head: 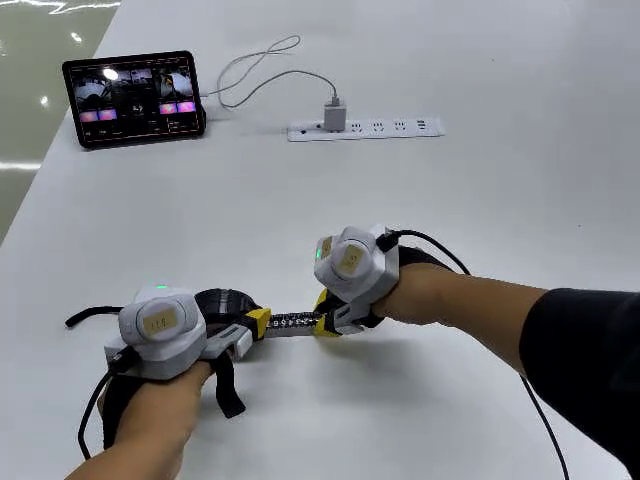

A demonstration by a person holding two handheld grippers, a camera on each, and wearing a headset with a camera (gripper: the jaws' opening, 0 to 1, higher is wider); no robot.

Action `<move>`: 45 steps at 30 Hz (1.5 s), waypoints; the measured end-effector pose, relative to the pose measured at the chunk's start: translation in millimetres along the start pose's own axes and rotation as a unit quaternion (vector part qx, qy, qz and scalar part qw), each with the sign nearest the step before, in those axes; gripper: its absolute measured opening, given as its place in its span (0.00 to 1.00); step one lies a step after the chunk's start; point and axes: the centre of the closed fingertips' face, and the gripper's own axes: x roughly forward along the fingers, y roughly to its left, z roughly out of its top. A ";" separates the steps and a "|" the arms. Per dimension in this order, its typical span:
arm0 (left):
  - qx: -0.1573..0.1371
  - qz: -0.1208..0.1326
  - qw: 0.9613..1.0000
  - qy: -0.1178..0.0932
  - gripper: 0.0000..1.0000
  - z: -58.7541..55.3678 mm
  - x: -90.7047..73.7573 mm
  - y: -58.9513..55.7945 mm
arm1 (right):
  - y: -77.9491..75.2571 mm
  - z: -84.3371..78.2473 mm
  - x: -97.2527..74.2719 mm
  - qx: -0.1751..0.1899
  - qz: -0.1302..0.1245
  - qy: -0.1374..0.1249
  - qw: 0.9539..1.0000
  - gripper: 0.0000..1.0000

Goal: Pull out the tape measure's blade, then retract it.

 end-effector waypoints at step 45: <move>-0.002 -0.001 1.000 0.001 0.60 0.4 -1.6 -0.8 | 2.8 18.6 12.2 0.006 0.005 -0.023 1.000 0.10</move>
